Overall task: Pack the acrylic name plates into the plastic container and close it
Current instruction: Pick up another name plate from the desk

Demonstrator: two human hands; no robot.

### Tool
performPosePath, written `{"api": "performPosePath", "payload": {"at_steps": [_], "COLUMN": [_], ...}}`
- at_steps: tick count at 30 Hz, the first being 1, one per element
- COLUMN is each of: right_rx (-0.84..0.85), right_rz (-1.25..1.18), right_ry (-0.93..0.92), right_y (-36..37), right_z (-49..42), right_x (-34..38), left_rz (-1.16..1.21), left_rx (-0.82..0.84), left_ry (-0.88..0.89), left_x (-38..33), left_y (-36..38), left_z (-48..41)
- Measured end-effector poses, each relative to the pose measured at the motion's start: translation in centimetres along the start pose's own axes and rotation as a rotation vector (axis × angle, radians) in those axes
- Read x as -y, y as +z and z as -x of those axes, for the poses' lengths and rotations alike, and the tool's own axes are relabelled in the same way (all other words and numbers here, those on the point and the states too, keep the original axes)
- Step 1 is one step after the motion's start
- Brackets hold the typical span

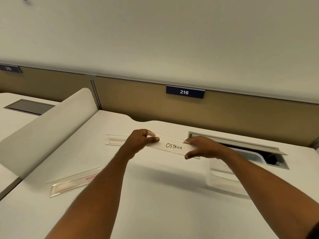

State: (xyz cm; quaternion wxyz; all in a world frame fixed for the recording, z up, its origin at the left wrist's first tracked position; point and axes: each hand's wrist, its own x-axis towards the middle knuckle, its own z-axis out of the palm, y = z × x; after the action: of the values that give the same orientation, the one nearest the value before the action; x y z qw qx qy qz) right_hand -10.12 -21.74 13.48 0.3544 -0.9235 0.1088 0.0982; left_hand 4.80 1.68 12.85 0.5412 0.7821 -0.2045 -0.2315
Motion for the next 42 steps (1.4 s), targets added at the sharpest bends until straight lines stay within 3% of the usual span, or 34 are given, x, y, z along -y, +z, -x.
{"api": "performPosePath", "payload": {"at_steps": [9,27,42], "right_rx": [-0.107,-0.159,-0.003], "right_rz": [0.128,0.118,0.432], "right_ry": [0.078,0.237,0.210], "right_y": [-5.3,-8.5,-5.7], "right_z": [5.9,12.2,10.0], "right_x": [-7.2,-19.3,-22.5], "left_rz": [-0.508,-0.835,-1.209], "left_rx": [0.171,0.375,0.522], "left_ry": [0.156,0.281,0.333], "left_x": [-5.6,-6.6,-3.8], "left_y": [9.4,25.5,29.9], "left_z": [-1.6,-2.8,-3.2]}}
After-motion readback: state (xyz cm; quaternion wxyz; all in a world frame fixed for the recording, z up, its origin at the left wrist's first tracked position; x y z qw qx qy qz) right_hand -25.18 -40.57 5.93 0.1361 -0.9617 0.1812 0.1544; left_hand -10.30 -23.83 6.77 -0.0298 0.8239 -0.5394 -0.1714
